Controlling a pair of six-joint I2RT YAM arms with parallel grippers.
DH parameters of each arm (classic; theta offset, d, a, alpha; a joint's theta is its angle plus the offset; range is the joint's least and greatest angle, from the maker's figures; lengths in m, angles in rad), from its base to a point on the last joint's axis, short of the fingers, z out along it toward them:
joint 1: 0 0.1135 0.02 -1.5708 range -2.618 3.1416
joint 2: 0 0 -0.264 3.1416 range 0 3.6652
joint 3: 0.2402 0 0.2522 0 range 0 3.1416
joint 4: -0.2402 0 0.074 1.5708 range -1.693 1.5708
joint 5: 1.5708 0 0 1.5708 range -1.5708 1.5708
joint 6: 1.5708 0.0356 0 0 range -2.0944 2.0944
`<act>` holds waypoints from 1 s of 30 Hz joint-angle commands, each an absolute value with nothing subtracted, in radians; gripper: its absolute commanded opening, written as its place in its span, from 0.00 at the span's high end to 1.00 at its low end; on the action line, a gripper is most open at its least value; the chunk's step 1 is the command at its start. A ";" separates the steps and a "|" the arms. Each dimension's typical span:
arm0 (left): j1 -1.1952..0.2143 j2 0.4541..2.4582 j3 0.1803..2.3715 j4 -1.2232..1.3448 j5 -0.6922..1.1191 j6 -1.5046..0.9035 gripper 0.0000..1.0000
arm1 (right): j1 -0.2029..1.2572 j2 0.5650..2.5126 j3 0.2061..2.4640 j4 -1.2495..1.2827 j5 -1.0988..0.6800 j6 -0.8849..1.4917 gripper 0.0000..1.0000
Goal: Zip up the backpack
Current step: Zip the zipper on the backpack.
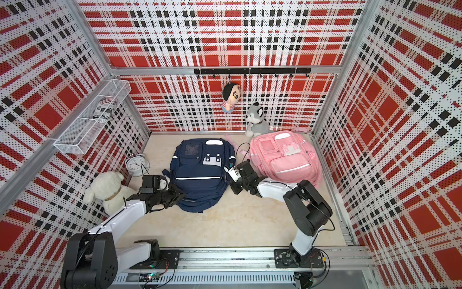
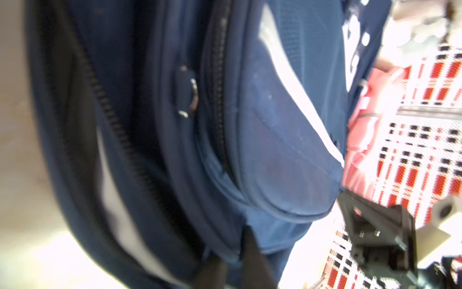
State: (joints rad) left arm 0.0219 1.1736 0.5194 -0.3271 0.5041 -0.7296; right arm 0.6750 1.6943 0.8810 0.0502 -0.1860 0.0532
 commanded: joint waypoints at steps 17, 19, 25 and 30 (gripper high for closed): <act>-0.394 1.058 0.541 -0.197 0.403 -1.128 0.39 | 0.909 1.530 0.821 0.203 0.037 0.251 1.00; -0.408 1.069 0.547 -0.190 0.378 -1.134 0.38 | 0.913 1.529 0.816 0.213 0.038 0.252 1.00; -0.447 1.100 0.551 -0.159 0.368 -1.168 0.38 | 0.923 1.533 0.822 0.215 0.064 0.253 1.00; -0.453 1.058 0.513 -0.166 0.381 -1.216 0.38 | 0.931 1.557 0.850 0.203 0.103 0.238 1.00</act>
State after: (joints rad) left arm -0.4469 1.0893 0.5419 -0.1825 0.3840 -1.1713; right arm 0.9184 1.5597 0.8021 0.1574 0.0700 0.2447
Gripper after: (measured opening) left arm 0.616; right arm 0.067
